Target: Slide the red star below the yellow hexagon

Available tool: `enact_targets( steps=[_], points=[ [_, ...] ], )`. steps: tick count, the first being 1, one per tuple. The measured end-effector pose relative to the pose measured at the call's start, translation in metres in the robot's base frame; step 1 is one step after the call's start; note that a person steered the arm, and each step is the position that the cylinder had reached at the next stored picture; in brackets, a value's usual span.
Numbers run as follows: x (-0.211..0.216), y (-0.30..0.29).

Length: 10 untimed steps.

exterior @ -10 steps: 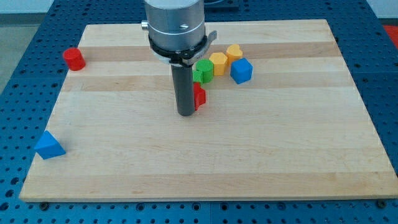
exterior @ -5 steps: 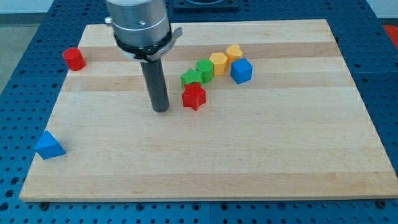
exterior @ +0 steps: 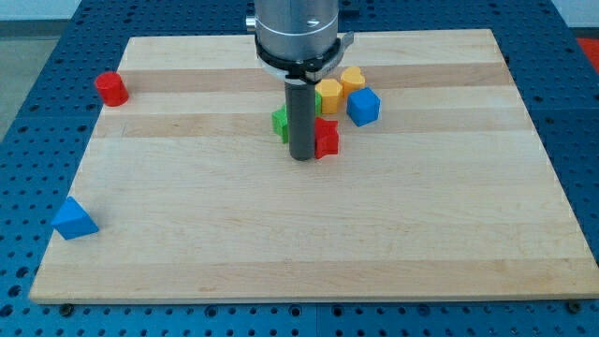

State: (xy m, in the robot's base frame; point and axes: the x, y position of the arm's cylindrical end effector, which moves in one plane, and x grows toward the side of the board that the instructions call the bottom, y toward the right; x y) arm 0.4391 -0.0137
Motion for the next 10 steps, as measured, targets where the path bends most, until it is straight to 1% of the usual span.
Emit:
enact_targets(
  steps=[1, 2, 3, 5, 8, 10],
  points=[
    [0.009, 0.000],
    [0.033, 0.000],
    [0.036, 0.001],
    [0.019, 0.001],
    [0.008, 0.004],
    [0.008, 0.018]
  ],
)
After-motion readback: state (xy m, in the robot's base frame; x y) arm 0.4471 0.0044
